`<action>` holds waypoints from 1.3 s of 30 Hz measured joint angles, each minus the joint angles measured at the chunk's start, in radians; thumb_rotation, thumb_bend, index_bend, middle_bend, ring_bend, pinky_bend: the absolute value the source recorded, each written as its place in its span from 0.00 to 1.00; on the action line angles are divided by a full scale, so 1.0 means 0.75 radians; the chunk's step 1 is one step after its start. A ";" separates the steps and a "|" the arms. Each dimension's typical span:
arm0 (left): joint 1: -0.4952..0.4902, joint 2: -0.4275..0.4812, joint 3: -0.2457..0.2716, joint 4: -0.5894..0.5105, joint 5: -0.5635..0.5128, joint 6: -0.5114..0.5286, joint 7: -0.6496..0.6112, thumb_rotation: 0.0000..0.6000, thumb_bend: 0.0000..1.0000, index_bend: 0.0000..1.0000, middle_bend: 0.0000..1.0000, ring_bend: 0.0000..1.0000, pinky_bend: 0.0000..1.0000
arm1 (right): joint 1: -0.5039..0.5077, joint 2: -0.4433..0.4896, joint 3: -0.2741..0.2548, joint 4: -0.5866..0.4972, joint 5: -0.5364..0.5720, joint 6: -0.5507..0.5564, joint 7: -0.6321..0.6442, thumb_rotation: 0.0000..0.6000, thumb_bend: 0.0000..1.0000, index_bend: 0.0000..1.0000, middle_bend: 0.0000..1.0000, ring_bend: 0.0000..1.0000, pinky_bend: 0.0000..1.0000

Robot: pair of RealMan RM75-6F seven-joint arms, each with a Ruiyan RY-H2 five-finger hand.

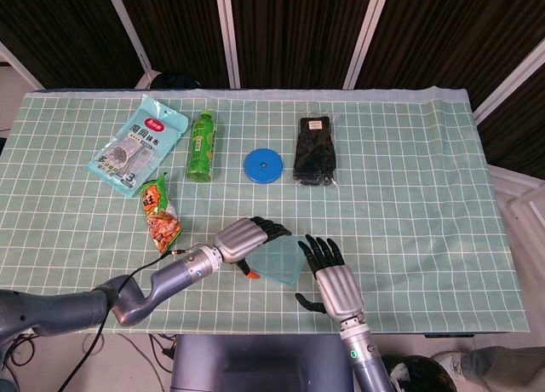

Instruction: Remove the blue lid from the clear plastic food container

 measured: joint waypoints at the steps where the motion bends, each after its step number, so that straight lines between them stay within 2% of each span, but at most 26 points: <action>1: -0.004 -0.005 -0.001 0.001 -0.004 -0.004 0.005 1.00 0.17 0.32 0.33 0.34 0.44 | 0.003 -0.002 0.005 0.000 0.007 -0.002 -0.003 1.00 0.32 0.00 0.00 0.00 0.00; 13: -0.025 -0.043 -0.015 -0.006 -0.058 -0.031 0.056 1.00 0.17 0.32 0.32 0.33 0.44 | 0.015 0.012 0.031 -0.008 0.062 -0.005 0.012 1.00 0.32 0.00 0.00 0.00 0.00; 39: -0.031 -0.064 -0.021 -0.034 -0.121 -0.030 0.139 1.00 0.17 0.32 0.32 0.33 0.44 | 0.024 0.015 0.014 -0.023 0.095 0.014 0.059 1.00 0.32 0.00 0.00 0.00 0.00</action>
